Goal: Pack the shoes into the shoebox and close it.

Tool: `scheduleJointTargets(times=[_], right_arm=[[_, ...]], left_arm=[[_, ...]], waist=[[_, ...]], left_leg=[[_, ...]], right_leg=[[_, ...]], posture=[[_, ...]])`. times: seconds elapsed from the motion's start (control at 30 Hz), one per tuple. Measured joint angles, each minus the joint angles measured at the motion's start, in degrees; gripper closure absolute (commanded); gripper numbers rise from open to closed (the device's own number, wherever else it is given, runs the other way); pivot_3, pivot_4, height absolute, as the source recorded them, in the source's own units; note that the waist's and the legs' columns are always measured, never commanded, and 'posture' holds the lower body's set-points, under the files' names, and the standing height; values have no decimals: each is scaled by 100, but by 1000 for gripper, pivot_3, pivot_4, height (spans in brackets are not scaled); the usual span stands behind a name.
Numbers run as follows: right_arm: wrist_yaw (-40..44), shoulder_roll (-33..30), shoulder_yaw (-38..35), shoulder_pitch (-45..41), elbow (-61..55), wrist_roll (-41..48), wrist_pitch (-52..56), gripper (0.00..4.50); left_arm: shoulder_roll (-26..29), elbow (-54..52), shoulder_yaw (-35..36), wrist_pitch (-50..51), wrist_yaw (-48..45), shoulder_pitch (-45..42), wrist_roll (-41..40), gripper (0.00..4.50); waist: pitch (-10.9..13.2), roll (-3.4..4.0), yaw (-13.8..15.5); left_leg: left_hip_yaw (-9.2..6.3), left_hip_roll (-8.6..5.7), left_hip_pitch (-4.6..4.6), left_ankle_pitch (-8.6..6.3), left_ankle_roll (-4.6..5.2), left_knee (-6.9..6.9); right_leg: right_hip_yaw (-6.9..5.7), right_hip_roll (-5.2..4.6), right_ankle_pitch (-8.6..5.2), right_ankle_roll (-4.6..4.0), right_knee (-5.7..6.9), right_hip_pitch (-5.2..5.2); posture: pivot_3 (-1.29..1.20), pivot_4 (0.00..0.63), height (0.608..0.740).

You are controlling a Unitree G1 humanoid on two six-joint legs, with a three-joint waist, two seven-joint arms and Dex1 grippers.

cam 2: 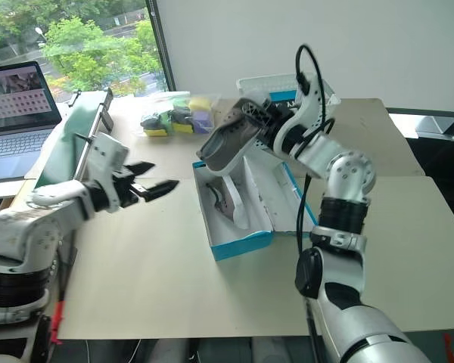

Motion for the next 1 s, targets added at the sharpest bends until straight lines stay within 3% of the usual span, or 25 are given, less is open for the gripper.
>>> scheduleJointTargets(times=[0.2, 0.33, 1.0], right_arm=[[2178, -1072, 1996, 208, -214, -357, 528, 4246], [3014, -1336, 2680, 382, -198, -729, 548, 4246], [4247, -710, 3163, -262, 809, -2132, -683, 4246]], left_arm=[[-7, -65, -35, -17, 18, 303, 100, 0], [-52, -130, -122, -17, 82, 358, 145, 0], [-116, -729, -339, -94, 504, 754, 562, 0]], waist=[[0, -1, 48], [1, -2, 67], [1, -2, 55]], left_leg=[[-2, -1, -5, -1, 1, 1], [-1, 0, -6, -1, 1, 3], [-4, 0, -4, -1, 0, 4]], right_leg=[[-3, -1, 0, 0, -7, 6], [-2, -1, 0, 0, -6, -1], [-1, -2, 0, 0, 0, -2]], posture=[[0, 150, 740], [0, 150, 740], [0, 150, 740]])
